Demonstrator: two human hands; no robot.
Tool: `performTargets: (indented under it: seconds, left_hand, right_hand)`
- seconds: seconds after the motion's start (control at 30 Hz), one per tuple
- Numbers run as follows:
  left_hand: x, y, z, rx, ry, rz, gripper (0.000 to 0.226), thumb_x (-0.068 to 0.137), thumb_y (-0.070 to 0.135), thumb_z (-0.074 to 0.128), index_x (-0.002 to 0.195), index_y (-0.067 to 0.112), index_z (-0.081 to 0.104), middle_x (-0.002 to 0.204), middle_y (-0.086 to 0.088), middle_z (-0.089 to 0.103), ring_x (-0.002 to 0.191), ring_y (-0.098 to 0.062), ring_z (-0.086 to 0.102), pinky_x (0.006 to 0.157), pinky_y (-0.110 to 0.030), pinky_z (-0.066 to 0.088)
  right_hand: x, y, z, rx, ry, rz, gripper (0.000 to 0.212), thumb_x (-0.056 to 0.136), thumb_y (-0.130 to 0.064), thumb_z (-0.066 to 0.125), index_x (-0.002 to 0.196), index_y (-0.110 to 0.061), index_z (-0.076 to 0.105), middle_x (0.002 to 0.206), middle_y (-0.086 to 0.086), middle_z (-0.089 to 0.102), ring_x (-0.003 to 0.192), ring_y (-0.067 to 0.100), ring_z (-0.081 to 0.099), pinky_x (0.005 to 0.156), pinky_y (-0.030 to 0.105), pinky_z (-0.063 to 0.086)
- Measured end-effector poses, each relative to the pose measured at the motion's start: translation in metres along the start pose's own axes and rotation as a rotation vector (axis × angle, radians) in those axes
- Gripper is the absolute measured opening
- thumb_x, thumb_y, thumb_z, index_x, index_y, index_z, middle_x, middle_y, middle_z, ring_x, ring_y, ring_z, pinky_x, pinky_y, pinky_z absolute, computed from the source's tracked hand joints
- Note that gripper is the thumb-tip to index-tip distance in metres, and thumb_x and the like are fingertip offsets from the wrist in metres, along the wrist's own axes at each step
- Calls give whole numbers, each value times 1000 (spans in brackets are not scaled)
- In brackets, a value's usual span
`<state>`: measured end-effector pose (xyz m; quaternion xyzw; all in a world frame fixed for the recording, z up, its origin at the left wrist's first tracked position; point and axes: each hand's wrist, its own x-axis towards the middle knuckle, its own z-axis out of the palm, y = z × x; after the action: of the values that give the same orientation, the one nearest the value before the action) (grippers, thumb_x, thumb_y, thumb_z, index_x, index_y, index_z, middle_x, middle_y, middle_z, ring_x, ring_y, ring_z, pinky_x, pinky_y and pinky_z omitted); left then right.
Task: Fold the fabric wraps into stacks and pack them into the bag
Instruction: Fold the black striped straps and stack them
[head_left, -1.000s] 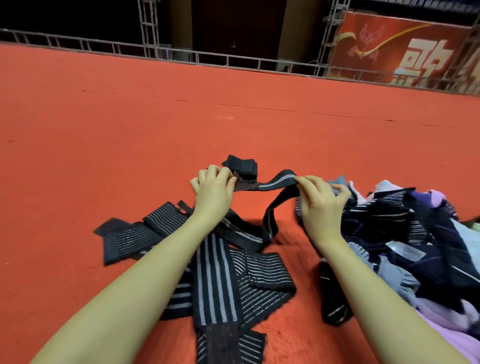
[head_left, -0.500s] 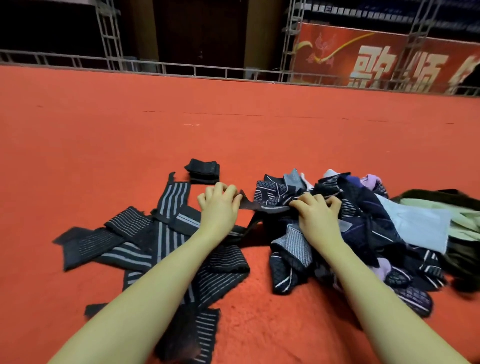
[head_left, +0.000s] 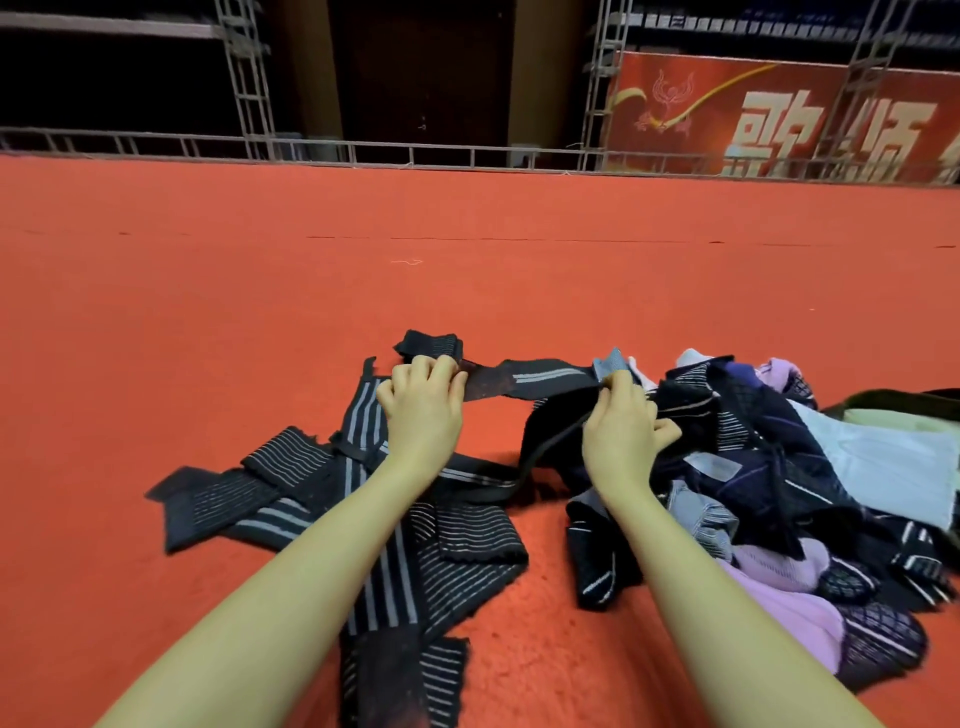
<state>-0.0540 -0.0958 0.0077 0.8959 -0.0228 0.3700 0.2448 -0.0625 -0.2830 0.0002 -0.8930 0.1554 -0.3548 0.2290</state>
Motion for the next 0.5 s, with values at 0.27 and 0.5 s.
performTargets:
  seconds: [0.27, 0.5]
  left_hand:
    - [1, -51, -7, 136, -87, 2, 15, 96, 22, 54, 96, 8, 61, 98, -9, 58, 99, -33, 46, 76, -35, 15]
    - [-7, -91, -7, 147, -189, -81, 20, 101, 29, 41, 94, 13, 52, 95, 1, 58, 103, -26, 39, 74, -30, 9]
  right_hand:
    - [-1, -1, 9, -297, 290, -681, 32, 64, 2, 43, 84, -15, 62, 71, 0, 56, 67, 25, 54, 74, 36, 23]
    - [-26, -34, 35, -181, 251, -676, 30, 66, -4, 56, 89, -19, 68, 77, -1, 58, 68, 25, 54, 76, 37, 23]
